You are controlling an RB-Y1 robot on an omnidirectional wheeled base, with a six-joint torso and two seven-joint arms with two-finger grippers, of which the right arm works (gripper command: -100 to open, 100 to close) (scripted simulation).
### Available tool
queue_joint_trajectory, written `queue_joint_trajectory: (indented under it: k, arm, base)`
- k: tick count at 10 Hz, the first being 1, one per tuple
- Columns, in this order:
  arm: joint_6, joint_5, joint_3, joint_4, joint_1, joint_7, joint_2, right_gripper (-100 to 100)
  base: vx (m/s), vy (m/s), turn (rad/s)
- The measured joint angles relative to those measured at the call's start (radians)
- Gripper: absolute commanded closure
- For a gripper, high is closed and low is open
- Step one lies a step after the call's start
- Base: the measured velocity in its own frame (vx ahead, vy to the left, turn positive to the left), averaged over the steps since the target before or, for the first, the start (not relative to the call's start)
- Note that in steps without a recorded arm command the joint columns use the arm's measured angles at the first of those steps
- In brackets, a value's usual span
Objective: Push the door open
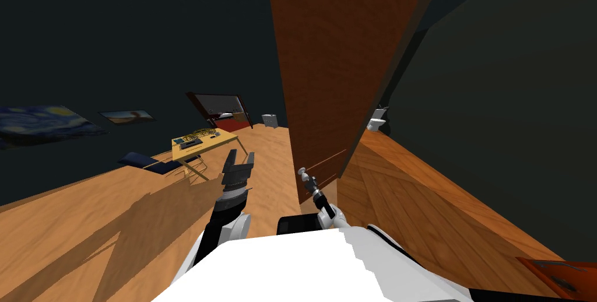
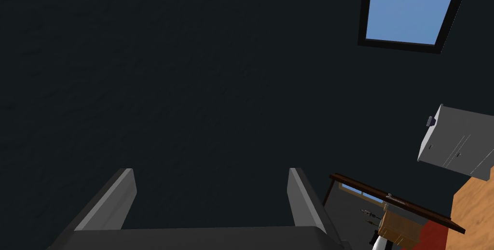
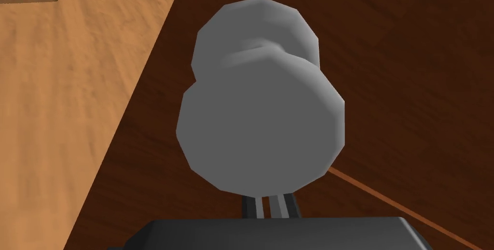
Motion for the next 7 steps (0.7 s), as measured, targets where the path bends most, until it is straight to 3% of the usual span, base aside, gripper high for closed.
queue_joint_trajectory:
  k: [1, 3, 7]
  arm:
    - [-0.030, -0.001, 0.003, 0.055, -0.023, -0.022, 0.011, -100]
    - [-0.018, -0.018, 0.014, 0.037, -0.013, -0.052, 0.004, -100]
    - [-0.019, -0.053, 0.046, 0.018, -0.010, -0.127, 0.014, -100]
  base:
    - [-0.024, -0.028, -0.005]
    - [-0.075, -0.075, -0.027]
    - [-0.100, -0.068, -0.010]
